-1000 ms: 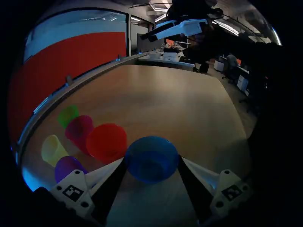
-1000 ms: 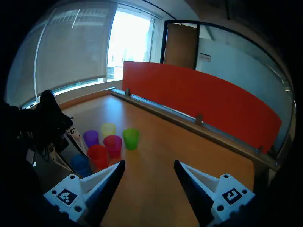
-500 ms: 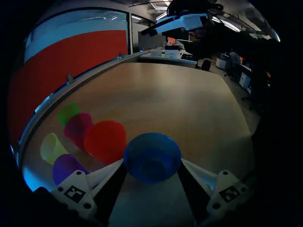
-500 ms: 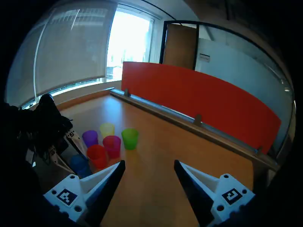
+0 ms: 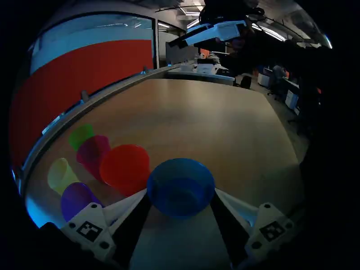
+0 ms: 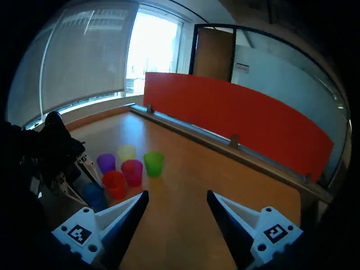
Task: Pour water
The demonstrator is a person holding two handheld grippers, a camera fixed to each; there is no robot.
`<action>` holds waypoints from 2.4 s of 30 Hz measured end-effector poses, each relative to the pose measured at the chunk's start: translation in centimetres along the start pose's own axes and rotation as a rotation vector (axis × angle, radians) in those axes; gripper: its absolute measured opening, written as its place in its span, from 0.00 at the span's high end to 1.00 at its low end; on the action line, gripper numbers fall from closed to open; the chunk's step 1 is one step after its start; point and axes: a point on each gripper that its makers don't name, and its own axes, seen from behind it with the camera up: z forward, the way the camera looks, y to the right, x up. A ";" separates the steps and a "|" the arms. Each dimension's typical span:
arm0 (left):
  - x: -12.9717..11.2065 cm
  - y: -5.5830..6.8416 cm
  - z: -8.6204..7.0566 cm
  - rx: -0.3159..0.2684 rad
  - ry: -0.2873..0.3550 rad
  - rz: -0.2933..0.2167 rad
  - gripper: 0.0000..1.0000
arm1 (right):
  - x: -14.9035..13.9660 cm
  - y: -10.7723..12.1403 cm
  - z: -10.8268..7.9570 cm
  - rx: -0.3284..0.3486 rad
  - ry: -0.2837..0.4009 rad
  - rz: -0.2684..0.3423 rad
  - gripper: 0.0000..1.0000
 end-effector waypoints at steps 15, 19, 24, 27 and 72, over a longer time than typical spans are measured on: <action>0.8 0.4 -1.3 0.012 0.038 -0.020 0.16 | 0.1 0.2 0.1 -0.003 0.003 0.002 0.00; 1.6 0.0 -2.1 0.029 0.059 -0.022 0.16 | 0.3 0.1 0.1 -0.001 0.006 0.000 0.00; 3.1 -0.4 -3.3 0.052 0.091 -0.011 0.16 | 0.6 0.0 0.3 0.002 0.010 -0.005 0.00; 4.1 -0.8 -4.1 0.069 0.113 -0.007 0.16 | 0.9 0.0 0.4 0.005 0.013 -0.007 0.00; 12.5 -3.8 -12.0 0.189 0.320 -0.066 0.16 | 2.8 -1.2 2.5 0.046 0.041 -0.012 0.00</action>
